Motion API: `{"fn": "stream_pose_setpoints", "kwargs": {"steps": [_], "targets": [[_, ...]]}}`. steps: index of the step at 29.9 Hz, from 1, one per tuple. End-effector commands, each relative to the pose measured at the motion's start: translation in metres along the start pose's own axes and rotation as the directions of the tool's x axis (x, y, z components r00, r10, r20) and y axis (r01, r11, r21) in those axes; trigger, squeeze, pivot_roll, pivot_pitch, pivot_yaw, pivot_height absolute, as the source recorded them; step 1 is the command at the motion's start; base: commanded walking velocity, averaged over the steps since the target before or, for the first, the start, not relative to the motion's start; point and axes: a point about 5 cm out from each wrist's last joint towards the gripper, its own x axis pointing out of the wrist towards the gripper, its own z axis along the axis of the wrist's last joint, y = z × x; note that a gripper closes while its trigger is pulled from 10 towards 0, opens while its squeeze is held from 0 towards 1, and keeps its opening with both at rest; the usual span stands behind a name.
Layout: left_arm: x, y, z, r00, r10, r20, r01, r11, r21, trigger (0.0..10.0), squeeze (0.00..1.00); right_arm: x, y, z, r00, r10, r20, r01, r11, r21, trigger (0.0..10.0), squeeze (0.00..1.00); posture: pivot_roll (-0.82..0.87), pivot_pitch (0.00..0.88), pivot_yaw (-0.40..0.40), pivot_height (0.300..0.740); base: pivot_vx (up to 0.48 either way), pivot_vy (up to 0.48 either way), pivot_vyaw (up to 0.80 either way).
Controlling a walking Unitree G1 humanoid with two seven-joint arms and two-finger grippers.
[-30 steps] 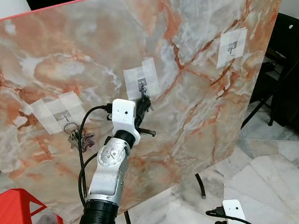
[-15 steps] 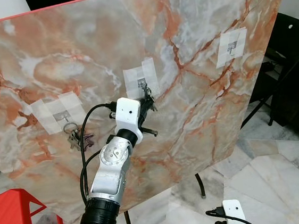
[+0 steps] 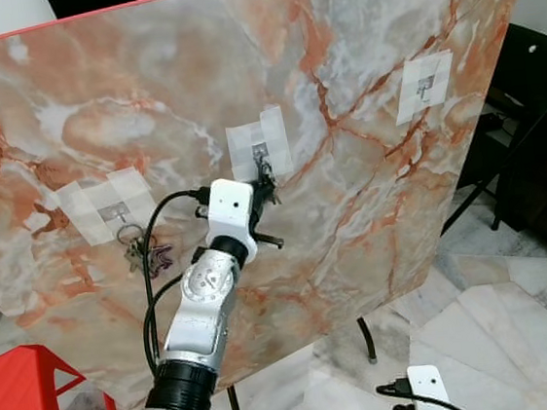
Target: Hang keys on a hook
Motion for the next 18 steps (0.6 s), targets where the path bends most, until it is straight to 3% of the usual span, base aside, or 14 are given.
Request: {"fn": "stream_pose_setpoints", "kwargs": {"steps": [1, 12, 18], "targets": [[0.0033, 0.0022, 0.0116, 0.999, 0.009, 0.052, -0.009, 1.000, 0.001, 10.0, 0.00, 0.0003, 0.0006, 0.0011, 1.000, 0.003, -0.003, -0.003, 1.000, -0.004, 10.0, 0.00, 0.00, 0.000, -0.004, 0.740, 0.000, 0.000, 0.00], [0.0023, 0.0005, 0.0137, 0.997, 0.000, 0.071, 0.001, 1.000, -0.018, 10.0, 0.00, 0.0003, 0.0004, 0.0013, 1.000, 0.002, -0.002, -0.002, 1.000, -0.004, 10.0, 0.00, 0.00, 0.000, -0.005, 0.740, 0.000, 0.000, 0.00], [-0.0055, -0.0050, 0.0099, 0.996, -0.066, 0.063, 0.068, 0.997, -0.037, 10.0, 0.00, 0.0003, 0.0009, 0.0012, 1.000, 0.004, -0.002, -0.004, 1.000, -0.004, 10.0, 0.00, 0.00, 0.000, -0.004, 0.740, 0.000, 0.000, 0.00]]}}
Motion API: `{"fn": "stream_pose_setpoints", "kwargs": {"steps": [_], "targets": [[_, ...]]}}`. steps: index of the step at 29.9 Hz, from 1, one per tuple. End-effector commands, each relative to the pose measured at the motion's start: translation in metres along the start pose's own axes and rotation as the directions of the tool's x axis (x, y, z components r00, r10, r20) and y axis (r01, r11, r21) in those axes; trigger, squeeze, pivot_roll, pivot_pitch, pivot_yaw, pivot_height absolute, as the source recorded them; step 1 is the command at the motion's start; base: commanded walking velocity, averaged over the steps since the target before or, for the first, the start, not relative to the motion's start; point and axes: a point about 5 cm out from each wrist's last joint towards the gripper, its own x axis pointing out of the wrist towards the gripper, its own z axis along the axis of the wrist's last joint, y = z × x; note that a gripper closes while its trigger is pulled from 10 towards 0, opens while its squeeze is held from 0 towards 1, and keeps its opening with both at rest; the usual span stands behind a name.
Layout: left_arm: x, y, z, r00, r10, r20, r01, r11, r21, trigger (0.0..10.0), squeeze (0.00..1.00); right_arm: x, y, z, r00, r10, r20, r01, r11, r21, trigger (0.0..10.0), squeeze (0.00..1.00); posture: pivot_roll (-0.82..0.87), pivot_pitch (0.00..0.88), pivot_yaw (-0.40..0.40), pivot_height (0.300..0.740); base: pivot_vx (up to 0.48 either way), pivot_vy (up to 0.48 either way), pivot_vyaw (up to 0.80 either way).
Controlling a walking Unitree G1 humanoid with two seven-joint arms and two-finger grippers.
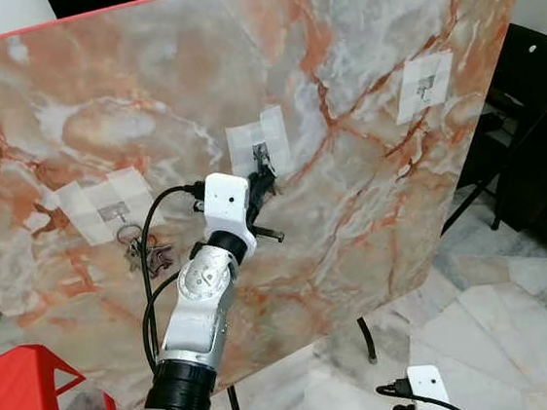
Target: Hang keys on a hook
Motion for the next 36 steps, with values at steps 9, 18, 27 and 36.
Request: {"fn": "stream_pose_setpoints", "kwargs": {"steps": [9, 18, 27, 36], "targets": [[-0.011, -0.002, 0.000, 0.999, -0.031, 0.010, 0.031, 0.999, -0.019, 10.0, 0.00, 0.000, 0.001, 0.001, 1.000, 0.003, -0.002, -0.003, 1.000, -0.002, 10.0, 0.00, 0.00, 0.000, -0.005, 0.740, 0.000, 0.000, 0.00], [-0.011, -0.001, 0.002, 1.000, -0.026, 0.016, 0.026, 0.999, -0.031, 10.0, 0.00, 0.000, 0.001, 0.001, 1.000, 0.002, -0.001, -0.002, 1.000, 0.001, 10.0, 0.00, 0.00, 0.000, -0.004, 0.740, 0.000, 0.000, 0.00], [-0.010, 0.003, -0.003, 1.000, 0.009, -0.003, -0.009, 0.998, -0.058, 10.0, 0.00, 0.000, 0.001, 0.001, 1.000, 0.001, 0.000, -0.001, 1.000, 0.002, 10.0, 0.00, 0.00, 0.000, -0.004, 0.740, 0.000, 0.000, 0.00], [-0.010, 0.003, -0.011, 0.999, 0.016, -0.037, -0.018, 0.997, -0.072, 10.0, 0.00, 0.000, 0.000, 0.001, 1.000, 0.001, 0.000, -0.001, 1.000, 0.002, 10.0, 0.00, 0.00, 0.000, -0.006, 0.740, 0.000, 0.000, 0.00]]}}
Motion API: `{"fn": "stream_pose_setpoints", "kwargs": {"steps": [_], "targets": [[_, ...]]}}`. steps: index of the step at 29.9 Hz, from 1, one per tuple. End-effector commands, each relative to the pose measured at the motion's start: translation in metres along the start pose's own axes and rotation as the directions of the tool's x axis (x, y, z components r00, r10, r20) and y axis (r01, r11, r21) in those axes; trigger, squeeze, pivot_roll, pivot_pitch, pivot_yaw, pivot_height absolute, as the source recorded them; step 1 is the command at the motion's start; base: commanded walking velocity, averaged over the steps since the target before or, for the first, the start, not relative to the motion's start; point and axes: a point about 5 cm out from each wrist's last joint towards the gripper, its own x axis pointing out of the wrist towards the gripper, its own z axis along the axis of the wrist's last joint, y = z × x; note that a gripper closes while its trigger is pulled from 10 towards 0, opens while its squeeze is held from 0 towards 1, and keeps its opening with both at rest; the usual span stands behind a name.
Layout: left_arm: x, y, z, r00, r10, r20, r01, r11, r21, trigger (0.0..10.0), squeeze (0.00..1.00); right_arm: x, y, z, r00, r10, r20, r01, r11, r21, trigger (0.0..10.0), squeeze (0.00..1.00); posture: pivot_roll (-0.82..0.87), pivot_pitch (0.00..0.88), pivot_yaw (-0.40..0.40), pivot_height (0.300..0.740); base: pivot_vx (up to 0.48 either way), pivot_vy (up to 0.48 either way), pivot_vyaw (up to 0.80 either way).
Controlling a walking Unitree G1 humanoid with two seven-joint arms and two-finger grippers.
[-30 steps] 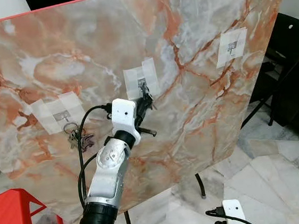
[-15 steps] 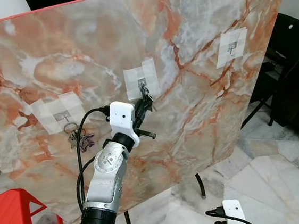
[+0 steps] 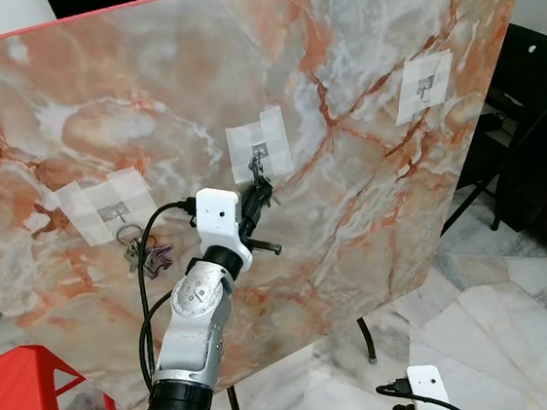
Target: Hang keys on a hook
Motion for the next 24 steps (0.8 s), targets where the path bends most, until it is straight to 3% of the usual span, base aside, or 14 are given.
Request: {"fn": "stream_pose_setpoints", "kwargs": {"steps": [1, 24], "targets": [[0.0028, -0.0004, 0.0034, 1.000, -0.004, 0.007, 0.004, 1.000, -0.001, 10.0, 0.00, 0.0003, 0.0005, 0.0011, 1.000, 0.001, 0.000, -0.001, 1.000, 0.000, 10.0, 0.00, -0.01, 0.000, -0.006, 0.740, 0.000, 0.000, 0.00], [0.0052, -0.0072, 0.0126, 0.997, -0.059, 0.045, 0.060, 0.998, -0.017, 10.0, 0.00, 0.0003, 0.0006, 0.0012, 1.000, 0.002, 0.000, -0.002, 1.000, -0.001, 10.0, 0.00, 0.00, 0.000, -0.006, 0.740, 0.000, 0.000, 0.00]]}}
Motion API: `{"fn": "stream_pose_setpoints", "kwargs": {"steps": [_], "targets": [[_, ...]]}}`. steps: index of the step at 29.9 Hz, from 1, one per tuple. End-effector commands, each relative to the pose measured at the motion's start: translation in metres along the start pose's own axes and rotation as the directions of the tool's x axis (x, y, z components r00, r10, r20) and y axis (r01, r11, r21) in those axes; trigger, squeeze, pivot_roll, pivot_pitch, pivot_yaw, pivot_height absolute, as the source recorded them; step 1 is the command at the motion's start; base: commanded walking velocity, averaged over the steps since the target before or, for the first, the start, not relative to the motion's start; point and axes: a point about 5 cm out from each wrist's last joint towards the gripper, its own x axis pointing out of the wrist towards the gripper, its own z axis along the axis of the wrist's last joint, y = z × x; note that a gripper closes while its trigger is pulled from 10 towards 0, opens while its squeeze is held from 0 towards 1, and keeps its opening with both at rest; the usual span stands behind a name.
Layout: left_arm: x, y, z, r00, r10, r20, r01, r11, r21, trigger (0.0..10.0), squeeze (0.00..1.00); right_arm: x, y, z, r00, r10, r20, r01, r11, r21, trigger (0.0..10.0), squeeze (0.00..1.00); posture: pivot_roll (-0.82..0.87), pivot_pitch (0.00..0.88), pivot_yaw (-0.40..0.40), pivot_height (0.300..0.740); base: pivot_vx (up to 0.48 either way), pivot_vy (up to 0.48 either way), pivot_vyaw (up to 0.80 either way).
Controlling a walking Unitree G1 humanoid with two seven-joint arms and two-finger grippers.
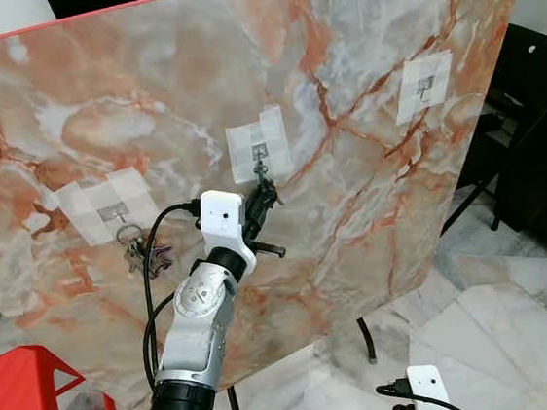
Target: Hang keys on a hook
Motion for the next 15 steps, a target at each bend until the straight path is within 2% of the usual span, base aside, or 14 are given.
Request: {"fn": "stream_pose_setpoints", "kwargs": {"steps": [1, 8, 15], "targets": [[0.0051, -0.0040, 0.0103, 0.999, -0.028, 0.032, 0.028, 1.000, -0.005, 10.0, 0.00, 0.0003, 0.0006, 0.0012, 1.000, 0.002, 0.000, -0.002, 1.000, -0.001, 10.0, 0.00, -0.01, 0.000, -0.006, 0.740, 0.000, 0.000, 0.00], [0.0047, -0.0085, 0.0097, 0.998, -0.063, 0.026, 0.063, 0.998, -0.009, 10.0, 0.00, 0.0002, 0.0006, 0.0005, 1.000, 0.002, -0.001, -0.002, 1.000, -0.001, 10.0, 0.00, -0.01, 0.000, -0.006, 0.740, 0.000, 0.000, 0.00], [0.0066, -0.0030, 0.0096, 0.999, -0.025, 0.027, 0.025, 1.000, 0.003, 10.0, 0.00, 0.0002, 0.0006, 0.0008, 1.000, 0.003, -0.001, -0.003, 1.000, -0.003, 10.0, 0.00, -0.01, 0.000, -0.007, 0.740, 0.000, 0.000, 0.00]]}}
